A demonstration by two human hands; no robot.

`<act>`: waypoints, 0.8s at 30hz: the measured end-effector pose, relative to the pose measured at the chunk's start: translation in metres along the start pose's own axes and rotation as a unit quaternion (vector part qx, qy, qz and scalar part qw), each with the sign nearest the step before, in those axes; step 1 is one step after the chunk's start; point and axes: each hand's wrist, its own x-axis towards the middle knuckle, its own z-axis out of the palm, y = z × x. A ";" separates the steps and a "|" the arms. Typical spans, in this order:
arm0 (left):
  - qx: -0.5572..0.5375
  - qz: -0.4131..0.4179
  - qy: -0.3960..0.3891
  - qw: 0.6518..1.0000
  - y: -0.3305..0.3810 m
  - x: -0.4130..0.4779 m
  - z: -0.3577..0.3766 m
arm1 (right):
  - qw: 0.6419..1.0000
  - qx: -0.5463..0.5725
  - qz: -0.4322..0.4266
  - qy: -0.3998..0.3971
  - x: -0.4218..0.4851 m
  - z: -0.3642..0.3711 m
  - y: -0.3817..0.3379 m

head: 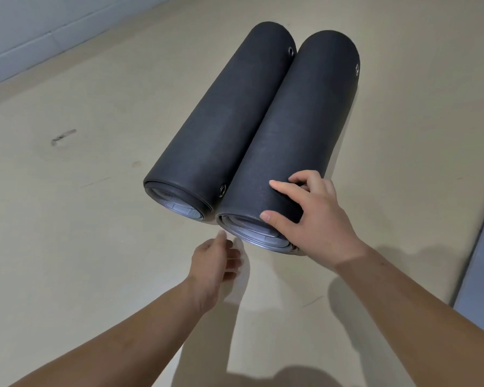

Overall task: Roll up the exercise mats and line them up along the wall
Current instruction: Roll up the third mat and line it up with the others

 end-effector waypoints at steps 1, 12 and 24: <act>0.020 -0.001 -0.007 1.000 -0.004 -0.002 0.001 | 1.000 0.003 0.000 0.012 -0.002 -0.002 0.001; 0.219 0.099 -0.192 0.952 -0.013 -0.063 0.073 | 0.980 0.011 0.160 -0.120 -0.060 -0.059 0.060; 0.359 0.192 -0.294 0.865 -0.029 -0.145 0.189 | 0.908 -0.162 0.225 -0.313 -0.179 -0.204 0.089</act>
